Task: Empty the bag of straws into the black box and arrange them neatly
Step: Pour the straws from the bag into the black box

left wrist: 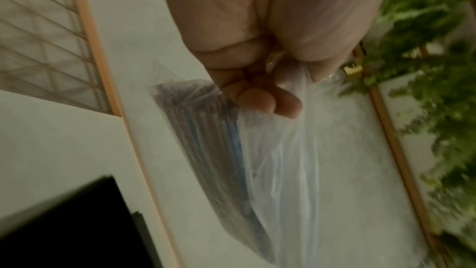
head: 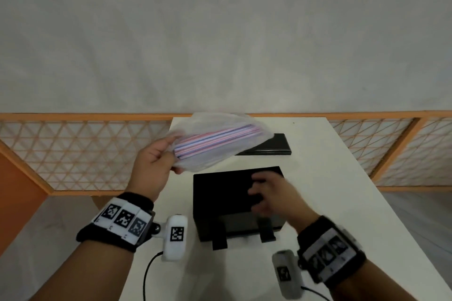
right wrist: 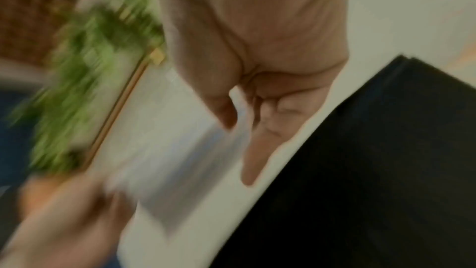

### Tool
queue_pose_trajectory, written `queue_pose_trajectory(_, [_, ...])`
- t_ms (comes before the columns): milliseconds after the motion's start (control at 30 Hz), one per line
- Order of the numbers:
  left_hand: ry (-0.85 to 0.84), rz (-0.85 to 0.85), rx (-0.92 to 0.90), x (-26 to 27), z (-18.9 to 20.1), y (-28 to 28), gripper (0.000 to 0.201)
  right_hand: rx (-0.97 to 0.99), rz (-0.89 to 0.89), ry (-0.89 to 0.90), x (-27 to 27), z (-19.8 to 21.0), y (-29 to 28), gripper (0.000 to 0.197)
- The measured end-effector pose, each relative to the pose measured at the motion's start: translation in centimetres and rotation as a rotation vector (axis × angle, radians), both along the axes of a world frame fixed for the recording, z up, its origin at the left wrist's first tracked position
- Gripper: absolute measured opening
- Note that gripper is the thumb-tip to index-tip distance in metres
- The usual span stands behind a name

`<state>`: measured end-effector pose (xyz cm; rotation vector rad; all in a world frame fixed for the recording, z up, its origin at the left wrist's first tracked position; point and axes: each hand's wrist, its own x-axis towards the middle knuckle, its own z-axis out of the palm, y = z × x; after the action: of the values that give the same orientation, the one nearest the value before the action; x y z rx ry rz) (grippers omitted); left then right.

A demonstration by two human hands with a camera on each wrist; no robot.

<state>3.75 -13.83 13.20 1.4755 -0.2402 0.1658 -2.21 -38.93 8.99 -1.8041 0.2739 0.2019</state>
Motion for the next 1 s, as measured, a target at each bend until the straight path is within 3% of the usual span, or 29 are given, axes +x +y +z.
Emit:
queue_pose_trajectory(33, [-0.007,-0.021,0.036,0.0,-0.2,-0.7,0.048,0.274,-0.144,0.04,0.5,0.9,-1.2,0.029])
queue_pose_trajectory(100, [-0.003,-0.066,0.105,-0.1,-0.9,-2.1,0.051,0.553,-0.268,0.101,1.6,2.7,-4.0,0.047])
queue_pose_trajectory(167, [0.019,-0.112,0.165,-0.1,-1.8,-3.3,0.052,0.595,-0.226,0.176,2.9,3.3,-6.1,0.079])
queue_pose_trajectory(233, [0.053,-0.177,0.232,-0.1,-2.8,-4.0,0.045,0.528,-0.187,0.235,4.0,3.2,-6.7,0.093])
queue_pose_trajectory(300, [0.05,-0.237,0.33,0.0,-3.6,-4.2,0.048,0.423,-0.207,0.236,4.7,3.0,-6.3,0.072])
queue_pose_trajectory(400, [-0.016,-0.34,0.501,0.4,-4.3,-4.0,0.066,0.347,-0.279,0.113,5.3,2.7,-5.7,0.028])
queue_pose_trajectory(467, [0.005,-0.379,0.471,0.5,-4.6,-3.7,0.056,0.422,-0.295,0.014,5.6,2.5,-5.7,0.006])
queue_pose_trajectory(600, [0.229,-0.281,0.08,0.7,-5.6,-3.1,0.013,0.562,-0.304,-0.102,5.8,1.4,-6.8,0.013])
queue_pose_trajectory(733, [0.495,-0.165,-0.151,1.7,-6.6,-3.2,0.015,0.667,-0.245,-0.204,5.4,0.7,-7.0,0.019])
queue_pose_trajectory(833, [0.526,-0.29,-0.078,1.8,-6.5,-3.9,0.042,0.684,-0.19,-0.237,5.1,0.3,-6.7,0.023])
queue_pose_trajectory(900, [0.476,-0.354,0.002,1.7,-6.2,-4.4,0.044,0.68,-0.175,-0.244,5.1,0.1,-6.6,0.023])
queue_pose_trajectory(1000, [0.456,-0.287,0.085,1.9,-6.6,-4.8,0.045,0.644,-0.153,-0.269,5.1,0.1,-6.5,0.021])
